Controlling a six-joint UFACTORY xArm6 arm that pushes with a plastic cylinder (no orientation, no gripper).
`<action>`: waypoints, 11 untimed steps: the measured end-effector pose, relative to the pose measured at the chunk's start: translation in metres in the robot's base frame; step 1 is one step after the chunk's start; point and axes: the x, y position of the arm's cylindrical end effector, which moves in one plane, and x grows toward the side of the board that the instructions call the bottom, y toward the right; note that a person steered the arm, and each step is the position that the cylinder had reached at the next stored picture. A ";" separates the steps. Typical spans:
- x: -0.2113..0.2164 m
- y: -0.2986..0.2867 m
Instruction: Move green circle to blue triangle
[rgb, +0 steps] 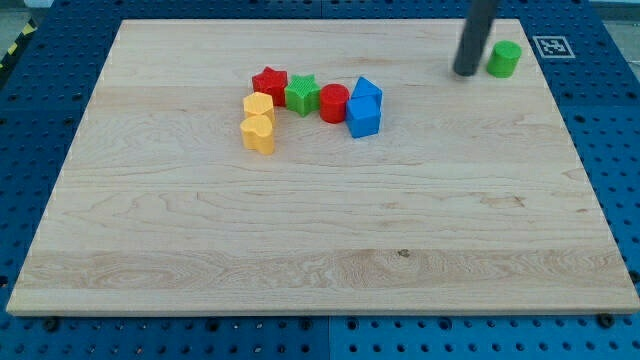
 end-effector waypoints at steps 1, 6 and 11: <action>0.036 0.066; -0.021 -0.003; -0.050 -0.081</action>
